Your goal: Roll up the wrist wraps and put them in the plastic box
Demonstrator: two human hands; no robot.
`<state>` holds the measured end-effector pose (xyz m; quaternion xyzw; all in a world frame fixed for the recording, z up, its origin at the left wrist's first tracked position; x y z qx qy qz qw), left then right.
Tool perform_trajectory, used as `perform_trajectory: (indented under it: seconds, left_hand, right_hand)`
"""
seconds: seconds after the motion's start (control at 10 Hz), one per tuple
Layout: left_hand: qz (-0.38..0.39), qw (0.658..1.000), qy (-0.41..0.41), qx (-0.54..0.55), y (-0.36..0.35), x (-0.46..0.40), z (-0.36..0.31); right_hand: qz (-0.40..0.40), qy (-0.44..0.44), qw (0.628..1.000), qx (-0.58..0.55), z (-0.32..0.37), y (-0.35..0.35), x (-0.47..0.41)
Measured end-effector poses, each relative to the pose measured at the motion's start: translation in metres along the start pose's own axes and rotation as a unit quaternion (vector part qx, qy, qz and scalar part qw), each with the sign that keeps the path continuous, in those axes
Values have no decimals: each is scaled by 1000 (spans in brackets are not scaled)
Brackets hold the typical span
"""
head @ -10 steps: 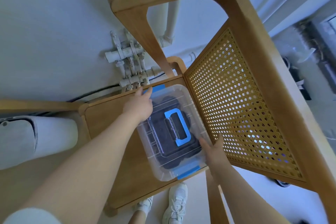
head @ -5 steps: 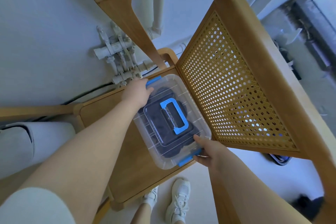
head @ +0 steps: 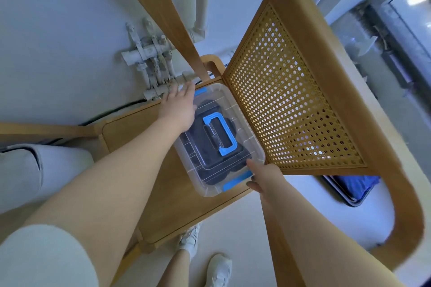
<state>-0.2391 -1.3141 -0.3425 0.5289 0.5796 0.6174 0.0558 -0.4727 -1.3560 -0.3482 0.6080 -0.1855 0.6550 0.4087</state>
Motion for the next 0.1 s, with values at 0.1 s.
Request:
perform_trajectory:
  seconds: [0.1]
  left_hand:
    - [-49, 996, -71, 28, 14, 36, -6]
  right_hand:
    - [-69, 160, 980, 95, 2, 2, 36]
Point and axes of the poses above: each hand's wrist, its own x-axis away from the middle knuckle, its own y-axis out of the back of the hand, z = x × y, the point moved 1 cm from there along -x, towards the middle knuckle, and after that the axes turned 9 degrees about z, right-handed, at the moved point
